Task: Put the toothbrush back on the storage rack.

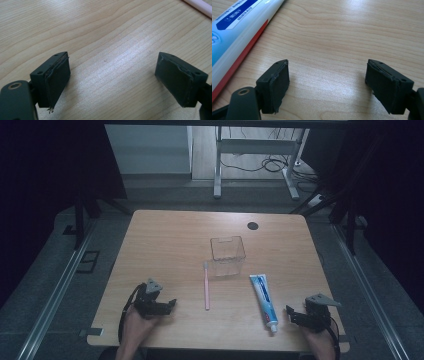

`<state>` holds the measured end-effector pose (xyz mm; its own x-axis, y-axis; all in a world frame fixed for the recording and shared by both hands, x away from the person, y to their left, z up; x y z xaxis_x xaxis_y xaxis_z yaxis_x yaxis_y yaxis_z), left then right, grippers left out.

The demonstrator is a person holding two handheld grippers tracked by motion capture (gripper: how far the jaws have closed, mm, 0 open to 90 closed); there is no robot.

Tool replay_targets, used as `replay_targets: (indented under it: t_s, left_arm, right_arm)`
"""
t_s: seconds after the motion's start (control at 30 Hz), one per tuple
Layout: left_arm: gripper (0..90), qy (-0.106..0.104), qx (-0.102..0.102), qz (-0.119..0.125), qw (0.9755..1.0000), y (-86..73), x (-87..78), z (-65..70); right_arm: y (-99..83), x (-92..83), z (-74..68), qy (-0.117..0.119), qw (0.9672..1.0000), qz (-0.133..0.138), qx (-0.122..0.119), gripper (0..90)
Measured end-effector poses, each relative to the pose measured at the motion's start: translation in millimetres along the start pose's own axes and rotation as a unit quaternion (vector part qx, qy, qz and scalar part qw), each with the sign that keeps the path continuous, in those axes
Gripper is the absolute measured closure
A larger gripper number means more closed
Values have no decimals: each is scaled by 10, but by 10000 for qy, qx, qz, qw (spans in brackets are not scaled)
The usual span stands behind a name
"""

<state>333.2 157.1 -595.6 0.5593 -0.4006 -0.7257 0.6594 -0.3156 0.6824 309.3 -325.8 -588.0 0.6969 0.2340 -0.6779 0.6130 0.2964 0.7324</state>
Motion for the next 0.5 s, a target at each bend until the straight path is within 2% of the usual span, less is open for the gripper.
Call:
replay_targets:
  t_s: [0.5]
  left_arm:
    - [129, -1, 3, 0, 10000, -1, 0, -1]
  right_arm:
    - [-2, 0, -3, 11, 10000, 0, -11, 182]
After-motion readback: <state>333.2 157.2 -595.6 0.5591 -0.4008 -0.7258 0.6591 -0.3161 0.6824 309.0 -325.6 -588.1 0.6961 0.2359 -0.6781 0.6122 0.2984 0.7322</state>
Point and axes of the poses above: each handheld gripper's, and its own axes: x roughly forward along the jaws, y roughly out of its top, z roughly to its right, the point moved 7 cm from there along x, roughly forward along the jaws, and after that the axes turned 5 degrees about -x, right-handed, at the moved point
